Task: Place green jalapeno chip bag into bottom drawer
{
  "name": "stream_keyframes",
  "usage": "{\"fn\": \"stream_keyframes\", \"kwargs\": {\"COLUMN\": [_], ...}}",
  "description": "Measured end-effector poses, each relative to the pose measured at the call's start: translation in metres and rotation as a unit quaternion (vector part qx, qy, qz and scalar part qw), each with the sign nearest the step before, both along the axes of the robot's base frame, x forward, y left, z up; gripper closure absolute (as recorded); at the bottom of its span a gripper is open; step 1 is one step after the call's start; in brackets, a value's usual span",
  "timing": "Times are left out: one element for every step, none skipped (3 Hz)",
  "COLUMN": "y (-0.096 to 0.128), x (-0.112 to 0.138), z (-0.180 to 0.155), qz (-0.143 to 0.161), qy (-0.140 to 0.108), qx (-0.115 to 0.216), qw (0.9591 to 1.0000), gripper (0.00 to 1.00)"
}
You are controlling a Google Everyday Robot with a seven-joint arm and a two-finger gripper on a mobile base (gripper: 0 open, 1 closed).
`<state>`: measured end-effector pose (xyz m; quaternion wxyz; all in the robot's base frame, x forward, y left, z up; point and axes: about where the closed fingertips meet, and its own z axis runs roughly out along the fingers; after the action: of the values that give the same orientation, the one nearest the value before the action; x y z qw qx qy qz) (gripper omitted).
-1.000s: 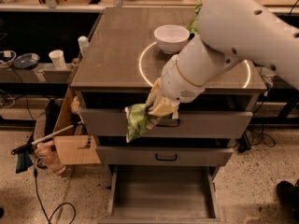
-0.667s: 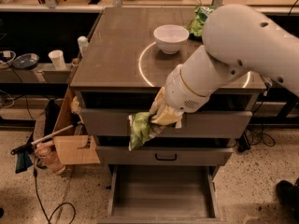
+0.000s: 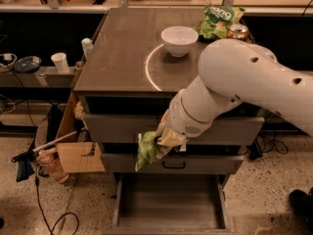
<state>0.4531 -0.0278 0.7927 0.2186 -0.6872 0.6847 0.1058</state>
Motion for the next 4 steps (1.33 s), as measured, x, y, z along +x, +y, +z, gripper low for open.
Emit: {"fn": "stream_keyframes", "kwargs": {"y": [0.0,-0.001,-0.003,-0.006], "x": [-0.001,-0.006,-0.014,-0.022], "z": [-0.011,-0.034,-0.059,-0.08], "qz": [-0.005,-0.015,-0.024,-0.037], "qy": [0.0,0.009,0.025,0.029], "qx": [0.0,-0.005,-0.014,-0.019], "qw": [1.0,0.9998,0.9993,0.9987], "gripper": [1.0,1.0,1.0,1.0]}}
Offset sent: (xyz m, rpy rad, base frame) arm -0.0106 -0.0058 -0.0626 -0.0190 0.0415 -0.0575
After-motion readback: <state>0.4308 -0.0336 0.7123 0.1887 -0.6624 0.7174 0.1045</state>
